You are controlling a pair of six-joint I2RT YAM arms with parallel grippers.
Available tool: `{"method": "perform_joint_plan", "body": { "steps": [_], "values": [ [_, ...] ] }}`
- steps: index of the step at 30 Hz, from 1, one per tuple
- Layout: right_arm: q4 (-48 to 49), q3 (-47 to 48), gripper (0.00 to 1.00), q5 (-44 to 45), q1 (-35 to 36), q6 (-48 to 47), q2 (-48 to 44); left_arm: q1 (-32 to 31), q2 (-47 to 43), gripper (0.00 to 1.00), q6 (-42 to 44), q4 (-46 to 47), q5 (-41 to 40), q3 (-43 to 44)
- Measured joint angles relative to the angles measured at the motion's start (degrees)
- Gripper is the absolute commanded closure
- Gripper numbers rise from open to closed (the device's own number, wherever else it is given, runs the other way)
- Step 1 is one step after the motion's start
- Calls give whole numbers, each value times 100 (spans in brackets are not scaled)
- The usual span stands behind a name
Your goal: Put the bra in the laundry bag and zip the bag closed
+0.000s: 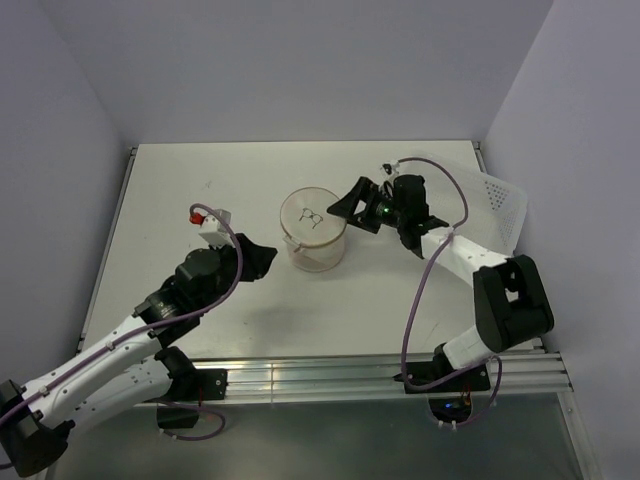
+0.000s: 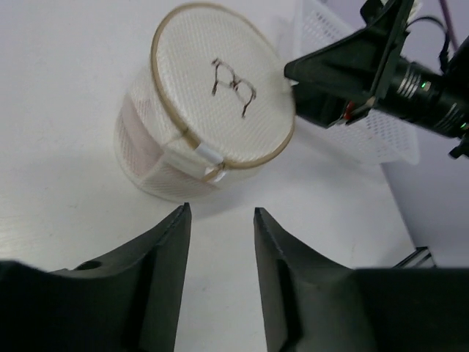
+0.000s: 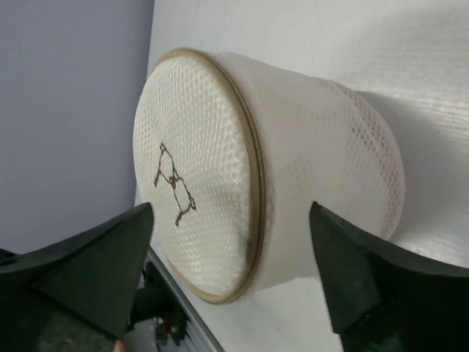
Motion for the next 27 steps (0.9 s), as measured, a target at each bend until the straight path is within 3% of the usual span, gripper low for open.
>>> {"method": "perform_joint_plan", "body": {
  "steps": [6,9,11,27],
  "values": [
    [-605,-31,0,800,35,-302,-1228,0,-142,38,101,-149,2,605],
    [-745,-37,0,1152,42,-424,-2068,0,-267,19,199,-247,-2,811],
    [-813,-42,0,1386,42,-514,-2577,0,-387,1,280,-417,-20,957],
    [-2293,-901,0,3038,42,-1093,-5381,0,-1274,1,682,-1274,-592,1521]
  ]
}}
